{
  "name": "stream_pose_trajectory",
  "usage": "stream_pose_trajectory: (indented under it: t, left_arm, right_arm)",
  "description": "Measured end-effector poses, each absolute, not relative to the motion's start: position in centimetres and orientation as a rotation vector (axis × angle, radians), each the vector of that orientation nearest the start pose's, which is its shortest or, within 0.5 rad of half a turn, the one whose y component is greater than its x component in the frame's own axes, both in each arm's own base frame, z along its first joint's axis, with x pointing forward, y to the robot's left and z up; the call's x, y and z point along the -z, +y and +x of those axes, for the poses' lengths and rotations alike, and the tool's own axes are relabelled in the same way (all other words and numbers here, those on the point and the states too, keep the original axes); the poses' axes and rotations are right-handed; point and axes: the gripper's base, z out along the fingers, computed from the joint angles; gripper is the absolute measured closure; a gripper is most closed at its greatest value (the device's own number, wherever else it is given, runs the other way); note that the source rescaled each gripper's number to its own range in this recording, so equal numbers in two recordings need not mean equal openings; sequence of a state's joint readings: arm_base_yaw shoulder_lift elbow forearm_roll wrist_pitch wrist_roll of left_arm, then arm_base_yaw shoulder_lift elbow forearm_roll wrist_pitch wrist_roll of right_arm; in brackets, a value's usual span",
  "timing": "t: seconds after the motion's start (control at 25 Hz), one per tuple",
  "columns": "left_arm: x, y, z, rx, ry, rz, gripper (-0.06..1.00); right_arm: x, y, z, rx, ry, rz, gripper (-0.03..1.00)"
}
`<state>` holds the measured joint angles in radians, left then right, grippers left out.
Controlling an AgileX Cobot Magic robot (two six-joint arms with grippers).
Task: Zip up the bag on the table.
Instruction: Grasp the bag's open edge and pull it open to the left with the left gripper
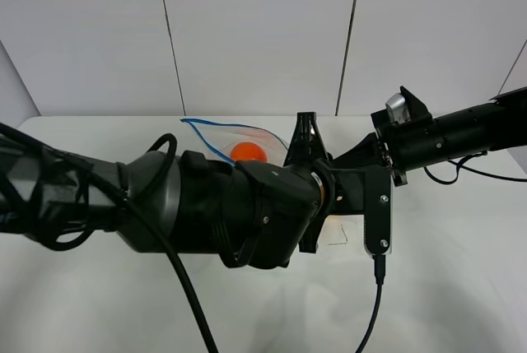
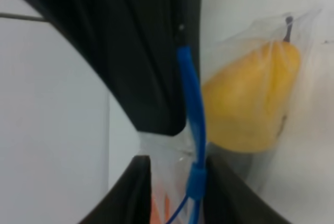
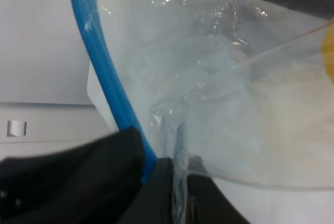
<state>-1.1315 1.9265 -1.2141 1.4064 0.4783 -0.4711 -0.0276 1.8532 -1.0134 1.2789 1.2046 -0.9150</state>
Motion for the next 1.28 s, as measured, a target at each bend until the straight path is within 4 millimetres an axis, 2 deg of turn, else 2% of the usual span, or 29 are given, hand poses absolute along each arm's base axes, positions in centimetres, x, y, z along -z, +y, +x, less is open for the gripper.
stream_pose_trajectory:
  t: [0.36,0.76,1.04,1.28]
  left_arm:
    - [-19.25,-35.65,21.14,-0.41,1.352,1.763,0.73]
    - [-19.24,-35.65,21.14,-0.41,1.353,1.762,0.94]
    - [-19.25,-35.49,21.21,-0.44,1.357,1.764,0.94]
    - [-19.15,-35.23,21.23,-0.526,1.278,1.866,0.94]
  right_arm:
    - [-18.8,7.25,32.3,-1.546,2.516,-0.155,0.97]
    - [-18.82,7.26,32.33,-1.547,2.512,-0.15,0.97]
    - [-18.85,7.27,32.34,-1.55,2.509,-0.147,0.97]
    - [-18.77,7.24,32.25,-1.542,2.521,-0.162,0.97]
